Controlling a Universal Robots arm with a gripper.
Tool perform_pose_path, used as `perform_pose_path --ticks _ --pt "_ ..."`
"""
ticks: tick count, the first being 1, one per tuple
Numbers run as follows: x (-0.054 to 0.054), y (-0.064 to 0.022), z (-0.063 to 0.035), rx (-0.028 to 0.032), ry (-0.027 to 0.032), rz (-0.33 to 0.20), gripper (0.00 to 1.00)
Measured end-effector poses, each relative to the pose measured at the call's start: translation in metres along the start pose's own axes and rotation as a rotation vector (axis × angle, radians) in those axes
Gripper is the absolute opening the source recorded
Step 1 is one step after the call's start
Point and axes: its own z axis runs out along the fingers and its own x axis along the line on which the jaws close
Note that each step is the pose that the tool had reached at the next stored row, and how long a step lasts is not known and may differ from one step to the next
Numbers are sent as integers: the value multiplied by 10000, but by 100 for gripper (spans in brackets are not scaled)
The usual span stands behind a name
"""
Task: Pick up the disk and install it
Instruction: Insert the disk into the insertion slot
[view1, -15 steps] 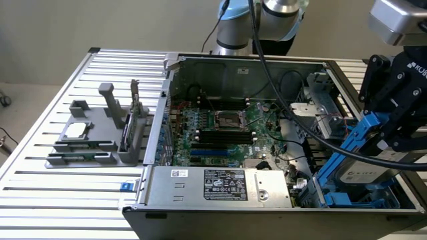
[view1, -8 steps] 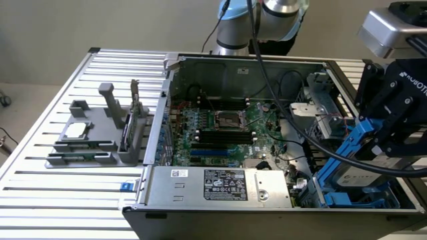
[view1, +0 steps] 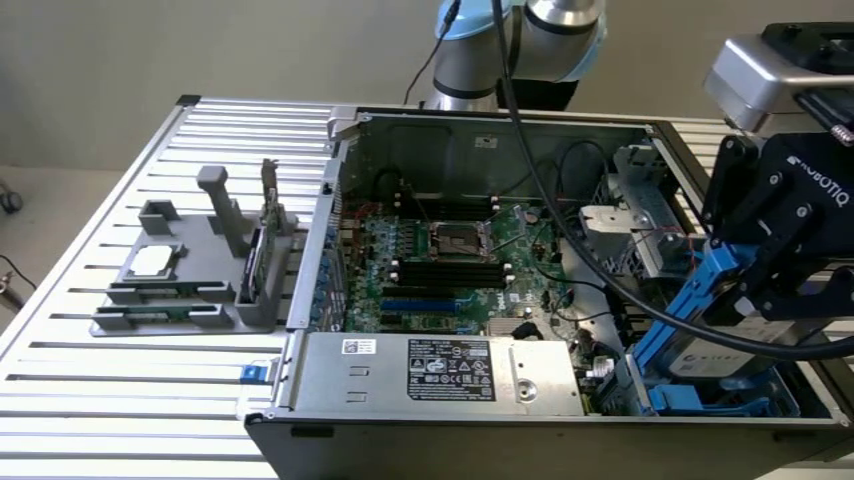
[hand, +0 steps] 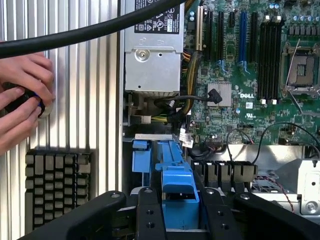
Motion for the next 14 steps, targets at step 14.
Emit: perform_pose_path --ticks 14 --pt "-32 -10 247 0 76 3 33"
